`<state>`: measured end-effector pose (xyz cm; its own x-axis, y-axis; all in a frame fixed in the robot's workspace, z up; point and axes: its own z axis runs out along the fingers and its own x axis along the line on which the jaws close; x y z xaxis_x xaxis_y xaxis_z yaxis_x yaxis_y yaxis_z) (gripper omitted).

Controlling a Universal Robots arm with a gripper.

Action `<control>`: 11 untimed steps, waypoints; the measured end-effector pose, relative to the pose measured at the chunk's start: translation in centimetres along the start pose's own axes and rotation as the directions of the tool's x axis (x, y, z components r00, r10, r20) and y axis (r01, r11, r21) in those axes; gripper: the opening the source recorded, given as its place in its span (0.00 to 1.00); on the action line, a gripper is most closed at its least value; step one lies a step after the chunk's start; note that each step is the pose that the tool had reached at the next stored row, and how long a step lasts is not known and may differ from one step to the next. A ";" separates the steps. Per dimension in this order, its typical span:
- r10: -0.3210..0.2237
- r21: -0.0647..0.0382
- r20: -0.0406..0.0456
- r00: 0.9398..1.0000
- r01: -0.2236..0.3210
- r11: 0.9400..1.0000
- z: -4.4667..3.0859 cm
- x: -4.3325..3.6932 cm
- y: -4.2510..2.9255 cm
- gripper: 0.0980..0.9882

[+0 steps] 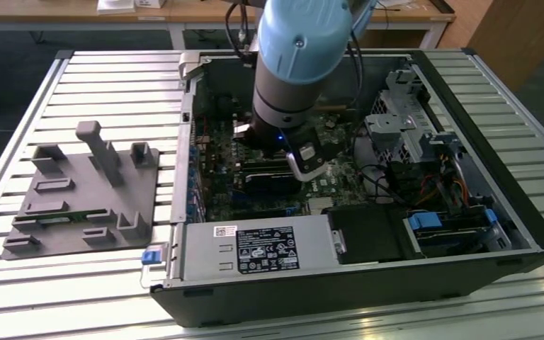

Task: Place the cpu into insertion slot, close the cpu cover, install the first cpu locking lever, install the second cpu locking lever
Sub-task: 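Install the second cpu locking lever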

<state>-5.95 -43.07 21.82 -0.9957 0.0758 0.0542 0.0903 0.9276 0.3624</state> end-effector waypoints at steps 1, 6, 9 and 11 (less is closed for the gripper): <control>0.000 -0.003 0.000 1.000 0.000 1.000 0.07 0.15 -0.04 0.01; 0.000 -0.005 0.000 1.000 0.000 1.000 0.89 0.58 -0.40 0.01; 0.000 -0.004 0.000 1.000 0.000 1.000 1.38 0.56 -0.60 0.01; 0.000 -0.008 0.000 1.000 0.000 1.000 1.62 0.56 -0.70 0.01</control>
<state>-6.61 -43.08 20.09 -0.9956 0.0758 0.0548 0.0908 0.9248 0.3694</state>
